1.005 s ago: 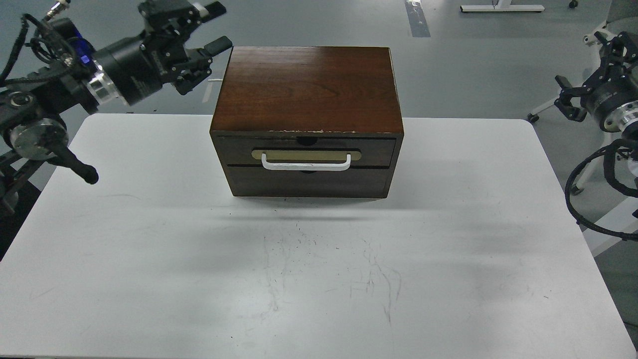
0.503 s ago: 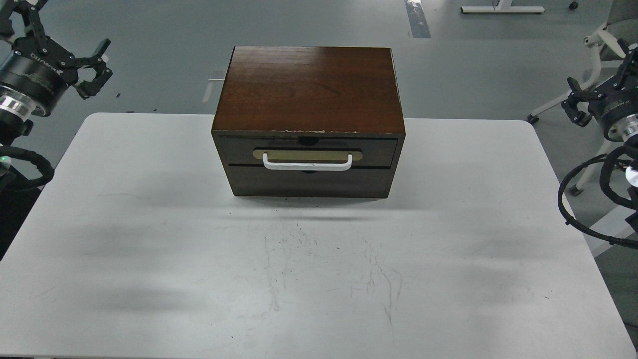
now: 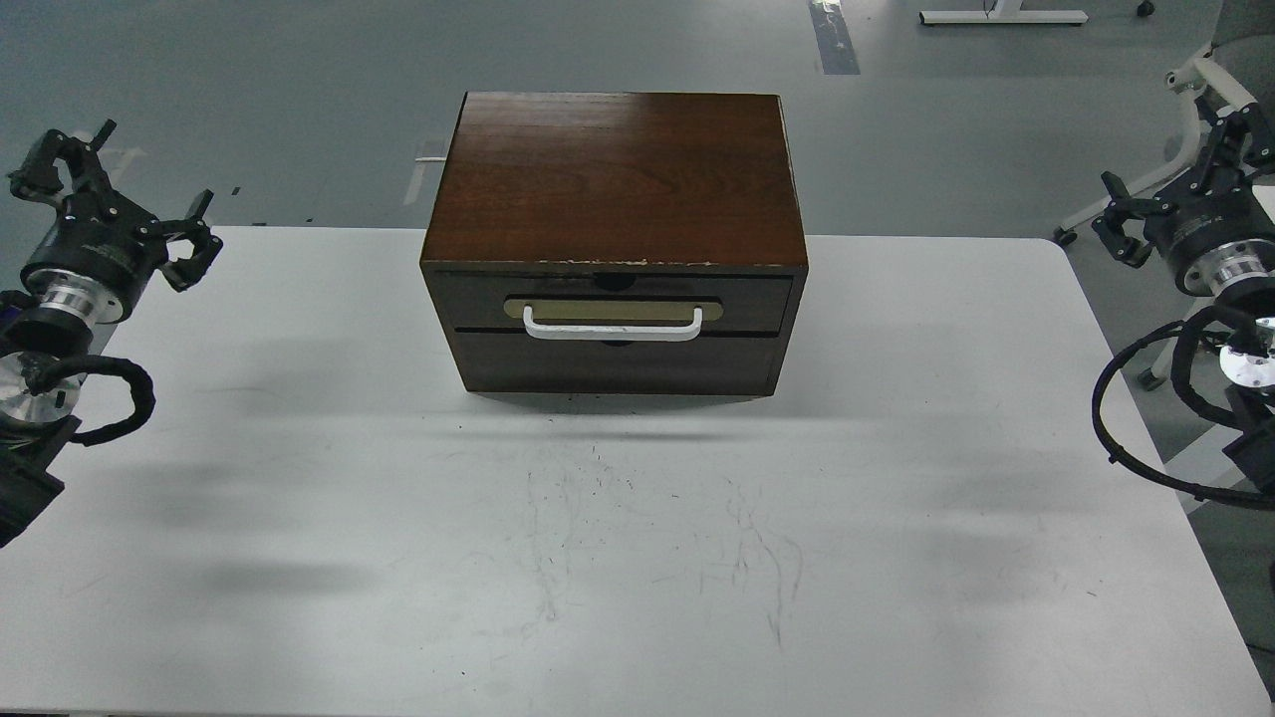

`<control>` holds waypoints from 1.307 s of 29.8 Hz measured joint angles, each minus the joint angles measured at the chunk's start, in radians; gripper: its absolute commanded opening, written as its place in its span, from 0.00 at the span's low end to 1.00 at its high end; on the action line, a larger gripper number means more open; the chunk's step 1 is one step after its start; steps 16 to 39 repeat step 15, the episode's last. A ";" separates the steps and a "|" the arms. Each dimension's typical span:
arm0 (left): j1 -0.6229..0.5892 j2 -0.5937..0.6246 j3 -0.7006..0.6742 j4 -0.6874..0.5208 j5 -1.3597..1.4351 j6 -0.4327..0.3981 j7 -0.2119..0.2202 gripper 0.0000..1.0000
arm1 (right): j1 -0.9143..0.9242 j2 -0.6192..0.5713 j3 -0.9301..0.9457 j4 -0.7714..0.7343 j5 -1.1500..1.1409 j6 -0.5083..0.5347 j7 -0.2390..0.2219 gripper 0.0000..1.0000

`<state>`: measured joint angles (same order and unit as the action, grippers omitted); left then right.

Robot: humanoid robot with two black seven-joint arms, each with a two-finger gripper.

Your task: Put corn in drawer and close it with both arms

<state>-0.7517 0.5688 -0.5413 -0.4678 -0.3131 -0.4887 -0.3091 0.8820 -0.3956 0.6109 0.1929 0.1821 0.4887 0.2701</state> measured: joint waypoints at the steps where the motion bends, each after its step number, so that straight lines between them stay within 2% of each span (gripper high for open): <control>1: 0.001 -0.002 0.000 0.000 0.001 0.000 0.000 0.98 | -0.006 0.013 0.005 0.000 0.014 0.000 -0.004 1.00; 10: 0.001 -0.002 -0.001 -0.002 0.002 0.000 -0.001 0.98 | -0.023 0.070 -0.003 -0.001 0.091 0.000 -0.017 1.00; 39: 0.001 -0.001 -0.002 -0.008 0.003 0.000 -0.001 0.98 | -0.013 0.073 -0.006 0.000 0.090 0.000 -0.006 1.00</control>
